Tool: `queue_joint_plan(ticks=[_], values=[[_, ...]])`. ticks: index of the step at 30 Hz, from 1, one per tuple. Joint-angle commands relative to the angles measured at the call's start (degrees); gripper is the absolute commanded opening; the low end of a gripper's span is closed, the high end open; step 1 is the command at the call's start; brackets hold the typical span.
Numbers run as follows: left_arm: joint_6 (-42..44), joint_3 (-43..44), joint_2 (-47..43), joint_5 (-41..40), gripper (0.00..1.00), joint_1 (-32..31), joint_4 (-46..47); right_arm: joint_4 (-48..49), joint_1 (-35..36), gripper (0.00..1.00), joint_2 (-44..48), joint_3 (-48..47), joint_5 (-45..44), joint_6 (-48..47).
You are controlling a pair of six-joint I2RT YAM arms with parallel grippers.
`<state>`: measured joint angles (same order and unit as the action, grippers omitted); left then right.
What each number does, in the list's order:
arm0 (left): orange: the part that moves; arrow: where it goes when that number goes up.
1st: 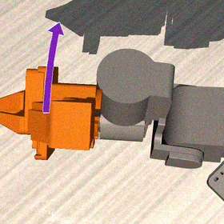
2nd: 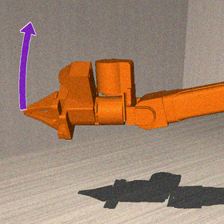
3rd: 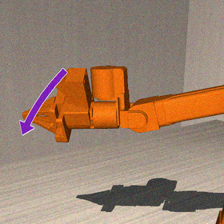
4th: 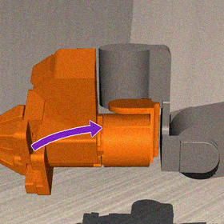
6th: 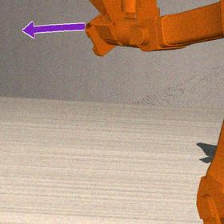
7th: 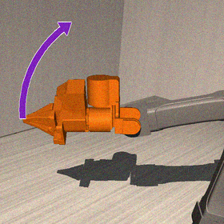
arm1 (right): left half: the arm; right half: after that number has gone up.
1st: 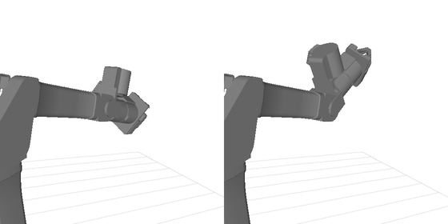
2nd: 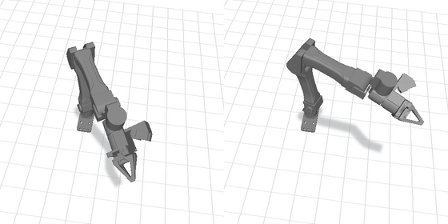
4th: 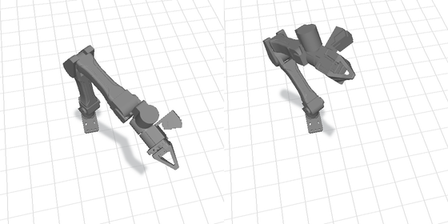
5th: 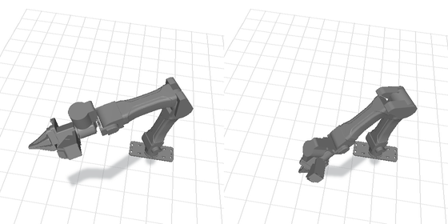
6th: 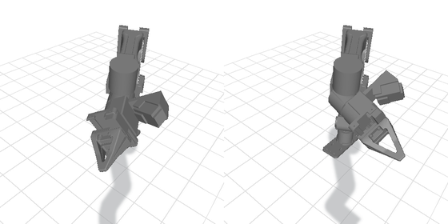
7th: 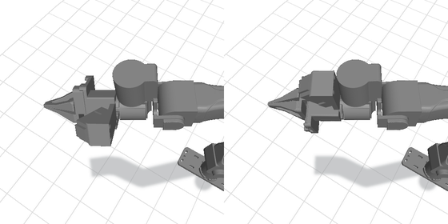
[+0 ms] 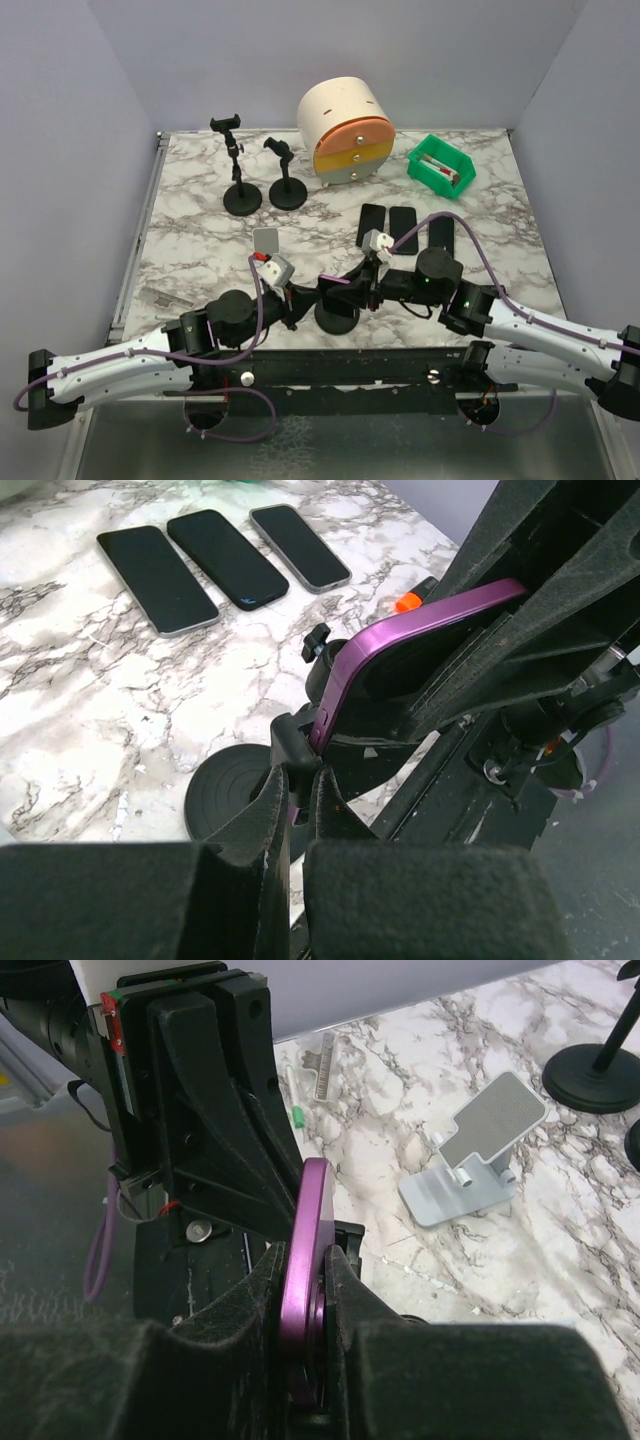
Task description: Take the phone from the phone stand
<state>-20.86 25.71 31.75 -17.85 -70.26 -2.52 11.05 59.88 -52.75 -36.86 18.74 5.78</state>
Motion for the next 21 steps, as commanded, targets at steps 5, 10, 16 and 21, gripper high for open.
queue_joint_plan(ticks=[5, 10, 16, 21], values=[[0.7, 0.7, -4.5, -5.2, 0.03, 1.4, 2.6, 5.2, 2.7, 0.0, 5.0, 0.4, 13.9, 2.7], [0.6, 1.3, -4.0, -3.6, 0.09, 1.4, 1.3, 6.1, 2.7, 0.0, 5.0, 1.6, 11.9, 2.7], [1.8, 2.6, -1.6, -10.1, 0.0, 1.4, -1.0, 6.7, 2.7, 0.0, 4.2, 1.0, 15.0, 3.4], [2.8, 2.3, -1.0, -9.7, 0.0, 1.4, 0.1, 5.7, 2.7, 0.0, 3.4, 0.4, 19.9, 3.7]])
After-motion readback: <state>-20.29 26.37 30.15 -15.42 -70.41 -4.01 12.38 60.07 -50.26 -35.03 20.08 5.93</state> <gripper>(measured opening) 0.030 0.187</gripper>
